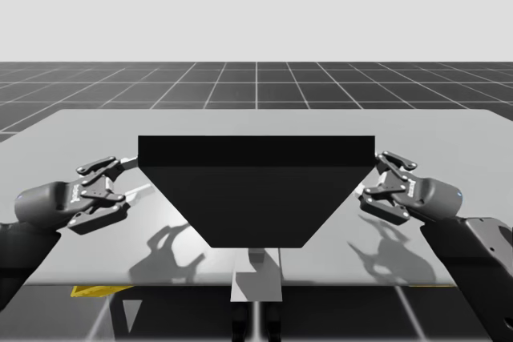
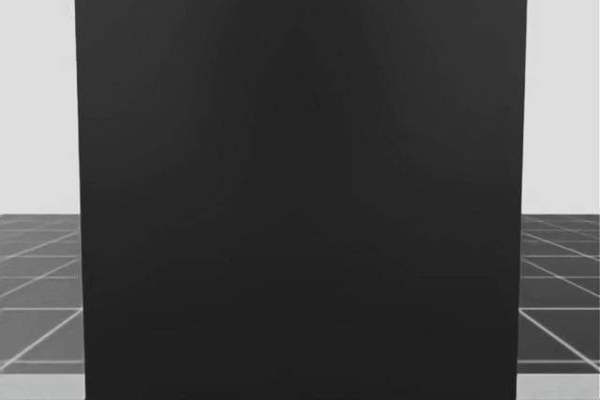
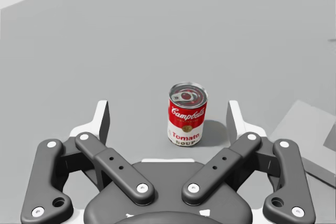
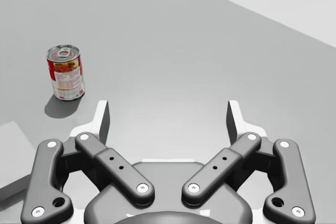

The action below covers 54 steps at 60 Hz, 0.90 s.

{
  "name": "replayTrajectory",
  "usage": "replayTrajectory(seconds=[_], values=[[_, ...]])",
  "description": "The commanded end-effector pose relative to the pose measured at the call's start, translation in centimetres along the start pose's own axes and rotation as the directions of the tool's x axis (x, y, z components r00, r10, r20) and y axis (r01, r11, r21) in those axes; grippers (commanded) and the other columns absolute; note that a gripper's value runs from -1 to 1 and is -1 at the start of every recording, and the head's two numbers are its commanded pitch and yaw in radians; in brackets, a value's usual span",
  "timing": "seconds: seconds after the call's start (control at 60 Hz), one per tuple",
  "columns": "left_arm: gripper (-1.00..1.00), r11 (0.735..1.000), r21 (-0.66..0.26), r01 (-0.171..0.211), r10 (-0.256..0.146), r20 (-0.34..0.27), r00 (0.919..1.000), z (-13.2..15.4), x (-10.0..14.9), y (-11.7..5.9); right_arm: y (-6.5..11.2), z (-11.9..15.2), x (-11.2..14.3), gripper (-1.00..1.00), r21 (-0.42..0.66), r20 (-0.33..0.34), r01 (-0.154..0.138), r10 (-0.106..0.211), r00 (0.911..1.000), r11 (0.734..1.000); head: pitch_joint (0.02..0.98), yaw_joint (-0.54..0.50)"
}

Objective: Reach around the screen and pick up the object behind it.

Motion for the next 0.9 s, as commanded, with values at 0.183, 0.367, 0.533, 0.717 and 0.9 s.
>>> replayTrajectory(seconds=[0.183,0.367,0.533,0.717,0.9], values=[[-1.00,0.999,-0.035,-0.004,-0.002,-0.152,0.9884,-4.0,-2.7,0.4,0.9,0.1,-2.9,-1.00,0.093,-0.083,0.031,-0.023,0.9962,0.995,0.060,0.00],[-1.00,0.998,-0.056,0.002,-0.013,-0.212,0.9772,-7.7,-3.7,0.2,0.9,-0.1,-3.8,-1.00,0.104,-0.085,0.026,-0.017,0.9962,0.994,0.067,0.01],[-1.00,0.998,-0.062,0.031,-0.045,-0.246,0.9682,-10.2,-4.4,-0.3,1.0,-0.1,-3.7,-1.00,0.122,-0.074,0.020,-0.011,0.9972,0.992,0.072,0.01],[-1.00,0.996,-0.077,0.033,-0.053,-0.270,0.9614,-11.9,-5.3,0.0,1.2,0.0,-3.8,-1.00,0.133,-0.069,0.014,-0.005,0.9976,0.991,0.077,0.01],[-1.00,0.994,-0.097,0.049,-0.076,-0.291,0.9537,-13.7,-5.5,0.1,1.4,-0.1,-3.9,-1.00,0.142,-0.068,0.003,0.006,0.9977,0.990,0.083,0.00]])
